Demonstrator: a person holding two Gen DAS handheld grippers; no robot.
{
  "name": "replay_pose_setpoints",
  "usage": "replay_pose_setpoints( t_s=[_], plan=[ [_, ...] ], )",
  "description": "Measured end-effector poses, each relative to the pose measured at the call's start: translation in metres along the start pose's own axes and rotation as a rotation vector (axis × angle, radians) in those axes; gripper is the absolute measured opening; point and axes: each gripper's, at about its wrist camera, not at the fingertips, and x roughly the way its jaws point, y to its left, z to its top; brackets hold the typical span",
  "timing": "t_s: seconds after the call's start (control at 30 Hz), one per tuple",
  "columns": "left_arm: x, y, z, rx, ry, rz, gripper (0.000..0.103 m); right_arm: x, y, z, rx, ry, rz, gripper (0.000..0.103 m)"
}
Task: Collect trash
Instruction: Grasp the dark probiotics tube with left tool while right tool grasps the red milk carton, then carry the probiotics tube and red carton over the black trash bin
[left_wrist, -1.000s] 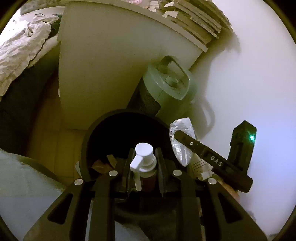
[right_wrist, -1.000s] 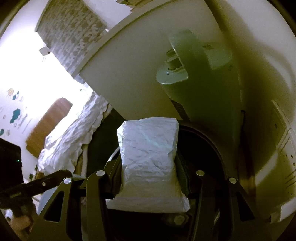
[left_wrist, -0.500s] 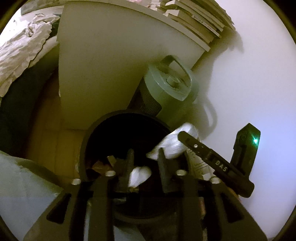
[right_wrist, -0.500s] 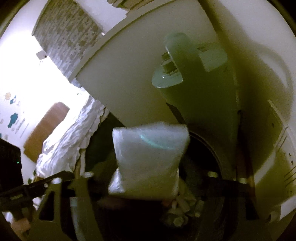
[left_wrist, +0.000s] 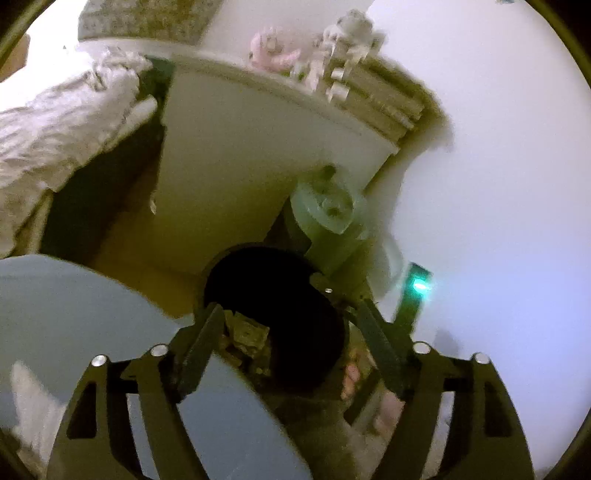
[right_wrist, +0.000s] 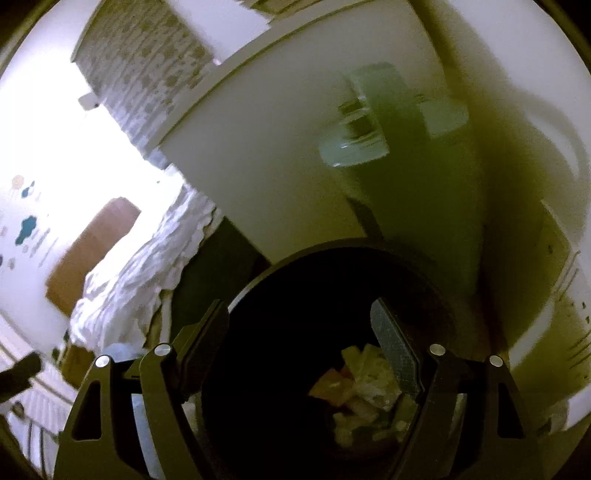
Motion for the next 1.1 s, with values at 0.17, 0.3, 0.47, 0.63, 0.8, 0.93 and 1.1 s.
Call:
replay_pose_setpoints(
  t_s=[0.17, 0.3, 0.47, 0.63, 0.8, 0.93, 1.1],
  plan=[
    [-0.089, 0.026, -0.045, 0.002, -0.065, 0.087, 0.082, -0.006, 0.037, -0.019, -0.133, 0.030, 0.051, 0.079],
    [-0.144, 0.079, -0.093, -0.076, -0.072, 0.214, 0.081, -0.022, 0.081, -0.045, -0.289, 0.050, 0.144, 0.079],
    [-0.184, 0.142, -0.163, -0.170, 0.003, 0.398, 0.076, -0.046, 0.133, -0.080, -0.384, 0.143, 0.329, 0.079],
    [-0.179, 0.177, -0.204, -0.201, 0.095, 0.480, 0.061, -0.078, 0.231, -0.146, -0.670, 0.332, 0.539, 0.079],
    [-0.167, 0.186, -0.213, -0.139, 0.099, 0.526, 0.046, -0.090, 0.300, -0.203, -0.886, 0.456, 0.573, 0.086],
    [-0.169, 0.191, -0.212, -0.088, 0.081, 0.574, 0.026, -0.073, 0.324, -0.234, -0.950, 0.522, 0.470, 0.086],
    [-0.181, 0.208, -0.211, -0.126, 0.055, 0.548, 0.018, -0.061, 0.328, -0.253, -0.940, 0.580, 0.420, 0.055]
  ],
)
